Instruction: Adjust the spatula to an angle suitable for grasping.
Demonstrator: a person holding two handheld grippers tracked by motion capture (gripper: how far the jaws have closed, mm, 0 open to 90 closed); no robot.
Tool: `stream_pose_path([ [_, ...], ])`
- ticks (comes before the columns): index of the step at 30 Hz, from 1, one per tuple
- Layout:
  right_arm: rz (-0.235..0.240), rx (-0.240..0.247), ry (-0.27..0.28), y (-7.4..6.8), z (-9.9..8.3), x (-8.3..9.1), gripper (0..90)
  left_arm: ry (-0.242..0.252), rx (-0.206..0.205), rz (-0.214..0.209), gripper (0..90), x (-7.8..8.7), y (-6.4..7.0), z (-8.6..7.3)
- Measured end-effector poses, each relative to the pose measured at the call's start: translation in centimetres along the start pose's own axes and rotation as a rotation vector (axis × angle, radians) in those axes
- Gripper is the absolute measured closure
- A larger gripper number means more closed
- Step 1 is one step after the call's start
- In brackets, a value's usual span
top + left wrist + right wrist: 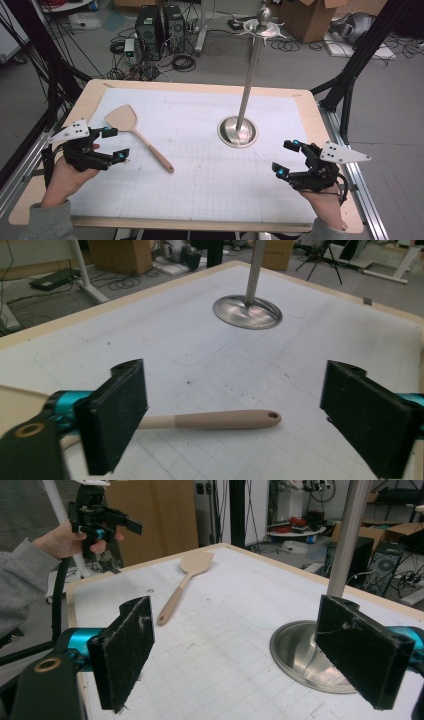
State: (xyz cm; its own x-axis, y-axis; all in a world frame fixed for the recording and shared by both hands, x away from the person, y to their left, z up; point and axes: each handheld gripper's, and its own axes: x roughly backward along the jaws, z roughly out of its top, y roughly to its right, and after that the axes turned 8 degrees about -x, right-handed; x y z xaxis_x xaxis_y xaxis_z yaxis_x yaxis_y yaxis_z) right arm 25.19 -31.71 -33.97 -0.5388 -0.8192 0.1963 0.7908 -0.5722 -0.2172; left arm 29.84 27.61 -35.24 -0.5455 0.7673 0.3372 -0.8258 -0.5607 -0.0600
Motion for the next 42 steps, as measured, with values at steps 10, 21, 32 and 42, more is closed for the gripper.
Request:
stream_pose_path([
  [10,0.007,-0.006,-0.012,0.0,-0.1,-0.1,15.3,-0.029,-0.006,-0.019,37.8,-1.4,0.1,-0.7],
  [21,0.007,-0.009,-0.025,0.1,-0.2,-0.1,15.3,-0.075,-0.044,0.051,73.2,-3.1,0.6,-1.9],
  [32,0.005,-0.010,-0.029,0.0,-0.3,0.1,15.3,-0.079,-0.039,0.120,89.6,-3.8,0.4,-2.6],
  [42,0.000,-0.016,-0.042,-0.1,-0.6,0.2,15.3,-0.127,-0.026,0.065,89.7,-5.6,0.3,-3.2],
])
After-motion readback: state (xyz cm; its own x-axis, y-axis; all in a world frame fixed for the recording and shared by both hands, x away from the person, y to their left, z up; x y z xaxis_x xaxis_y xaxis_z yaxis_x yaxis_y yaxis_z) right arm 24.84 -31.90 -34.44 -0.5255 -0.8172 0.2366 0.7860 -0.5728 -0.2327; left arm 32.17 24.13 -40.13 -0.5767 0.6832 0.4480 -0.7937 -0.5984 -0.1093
